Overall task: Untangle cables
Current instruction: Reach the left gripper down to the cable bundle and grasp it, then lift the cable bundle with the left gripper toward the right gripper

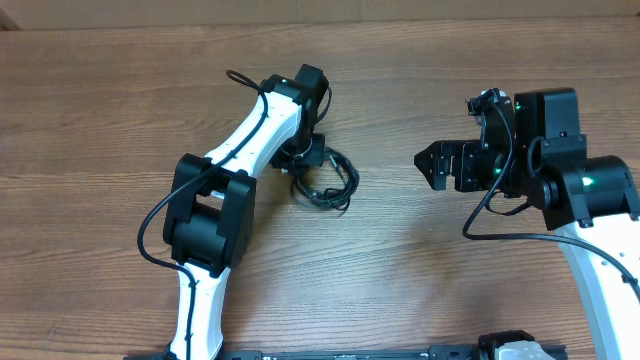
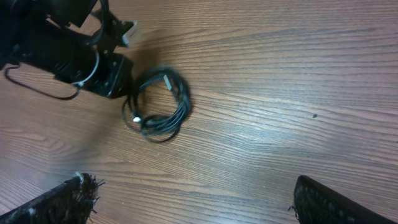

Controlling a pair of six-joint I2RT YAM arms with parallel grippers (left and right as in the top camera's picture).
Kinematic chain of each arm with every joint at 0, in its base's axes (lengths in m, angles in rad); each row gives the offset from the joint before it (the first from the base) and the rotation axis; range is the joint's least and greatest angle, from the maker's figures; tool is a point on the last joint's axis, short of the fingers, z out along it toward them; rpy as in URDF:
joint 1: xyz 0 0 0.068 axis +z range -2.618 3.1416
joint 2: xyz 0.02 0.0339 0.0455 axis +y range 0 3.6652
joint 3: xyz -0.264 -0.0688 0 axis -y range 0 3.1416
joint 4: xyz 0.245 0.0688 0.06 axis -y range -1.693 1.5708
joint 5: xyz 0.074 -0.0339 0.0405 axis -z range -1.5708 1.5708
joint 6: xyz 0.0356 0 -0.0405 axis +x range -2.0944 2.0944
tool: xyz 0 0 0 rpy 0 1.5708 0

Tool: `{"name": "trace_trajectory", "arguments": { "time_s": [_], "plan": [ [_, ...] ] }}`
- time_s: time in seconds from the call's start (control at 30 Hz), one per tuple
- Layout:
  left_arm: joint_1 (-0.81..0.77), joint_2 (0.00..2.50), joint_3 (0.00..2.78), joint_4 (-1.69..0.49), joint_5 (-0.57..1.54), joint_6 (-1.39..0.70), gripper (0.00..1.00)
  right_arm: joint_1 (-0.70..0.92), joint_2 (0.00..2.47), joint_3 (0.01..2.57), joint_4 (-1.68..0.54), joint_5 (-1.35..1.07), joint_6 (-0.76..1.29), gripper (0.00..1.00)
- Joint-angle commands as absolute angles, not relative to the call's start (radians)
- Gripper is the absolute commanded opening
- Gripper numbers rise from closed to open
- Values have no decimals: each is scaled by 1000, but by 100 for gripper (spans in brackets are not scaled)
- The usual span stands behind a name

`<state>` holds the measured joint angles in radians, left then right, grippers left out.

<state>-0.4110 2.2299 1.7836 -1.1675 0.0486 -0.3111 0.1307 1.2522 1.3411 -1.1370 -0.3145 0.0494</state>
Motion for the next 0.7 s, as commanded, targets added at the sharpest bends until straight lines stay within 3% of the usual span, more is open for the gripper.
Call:
{"name": "trace_trajectory", "arguments": {
  "time_s": [0.0,0.13,0.3,0.47,0.67],
  "plan": [
    [-408,2208,1890,-1258,64,-309,4,132,1250,1361,-1128,-303,52,100],
    [-392,2174,2084,-1429,85,-294,4,132,1251,1361,-1116,-304,52,100],
    [-379,2136,2317,-1578,139,-292,4,132,1253,1361,-1086,-312,53,88],
    [-377,2114,2435,-1633,241,-291,4,132,1253,1361,-1003,-384,52,88],
    [-369,2111,2478,-1658,474,-249,4,132,1256,1361,-870,-673,-62,93]
  ]
}}
